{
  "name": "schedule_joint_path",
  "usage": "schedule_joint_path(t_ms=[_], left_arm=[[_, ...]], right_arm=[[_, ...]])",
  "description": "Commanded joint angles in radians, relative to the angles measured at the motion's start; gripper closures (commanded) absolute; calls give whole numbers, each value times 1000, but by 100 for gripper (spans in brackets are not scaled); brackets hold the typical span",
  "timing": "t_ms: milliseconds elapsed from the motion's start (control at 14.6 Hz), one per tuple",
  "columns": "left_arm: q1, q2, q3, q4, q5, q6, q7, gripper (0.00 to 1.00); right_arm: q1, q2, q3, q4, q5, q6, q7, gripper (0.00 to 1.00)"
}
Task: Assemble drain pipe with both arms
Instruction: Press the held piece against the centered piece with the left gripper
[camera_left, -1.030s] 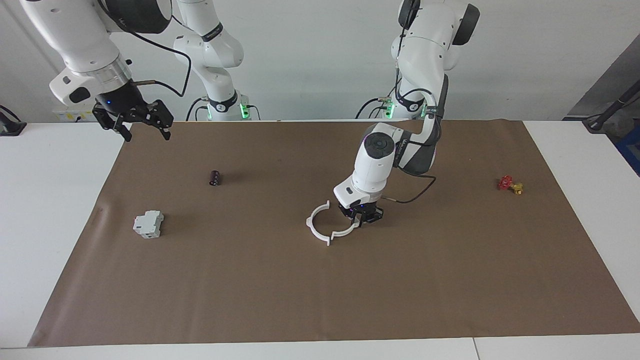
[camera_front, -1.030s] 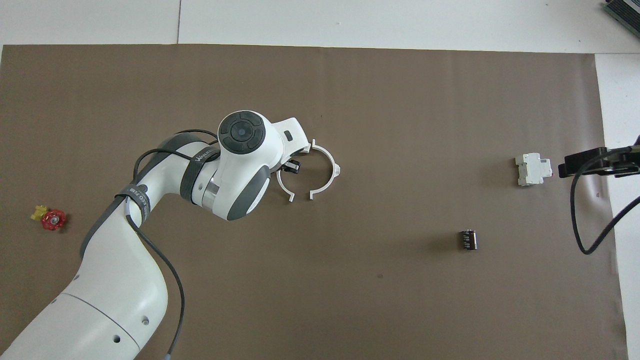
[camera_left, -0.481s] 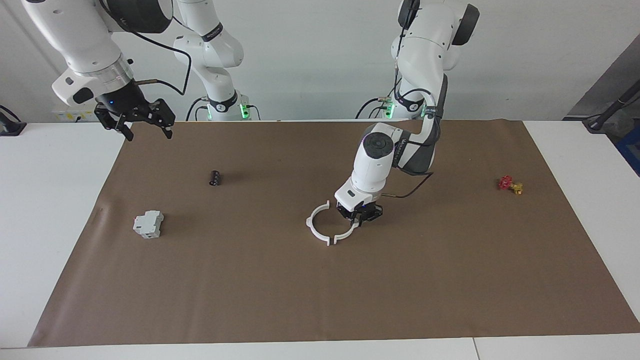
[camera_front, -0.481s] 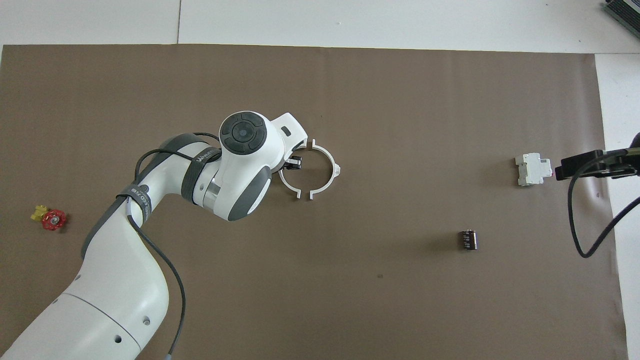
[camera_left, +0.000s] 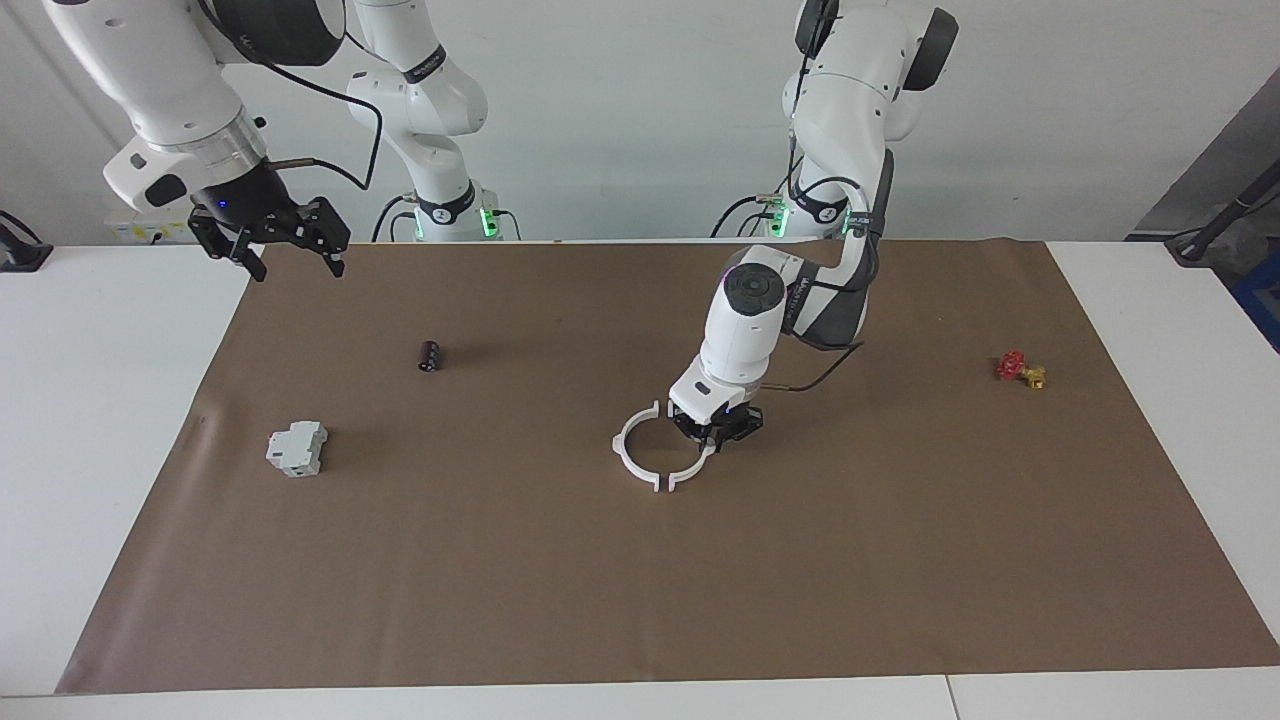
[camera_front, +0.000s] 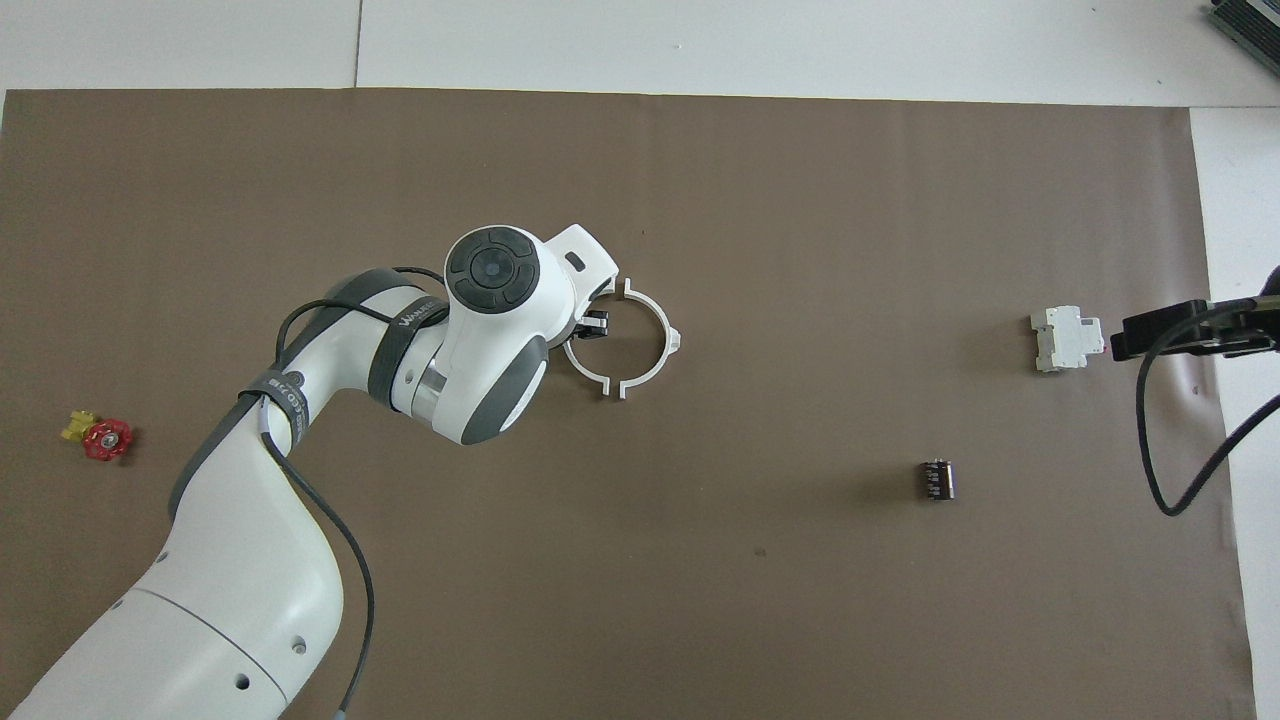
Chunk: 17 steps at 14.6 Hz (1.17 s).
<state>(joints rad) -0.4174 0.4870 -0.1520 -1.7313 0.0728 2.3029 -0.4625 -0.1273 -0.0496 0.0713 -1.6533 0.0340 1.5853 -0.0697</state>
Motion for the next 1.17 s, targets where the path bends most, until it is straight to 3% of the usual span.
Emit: schedule_joint_path(t_ms=[0, 343, 1098], left_arm=[[-35, 18, 20, 19, 39, 4, -28, 100], [-23, 18, 19, 23, 110, -8, -16, 100], [-37, 18, 18, 7, 110, 10, -18, 100]], right_arm=[[-3, -18, -5, -13, 21, -13, -18, 0], [-5, -18, -5, -13, 21, -13, -18, 0], [-5, -16, -5, -13, 21, -14, -18, 0]])
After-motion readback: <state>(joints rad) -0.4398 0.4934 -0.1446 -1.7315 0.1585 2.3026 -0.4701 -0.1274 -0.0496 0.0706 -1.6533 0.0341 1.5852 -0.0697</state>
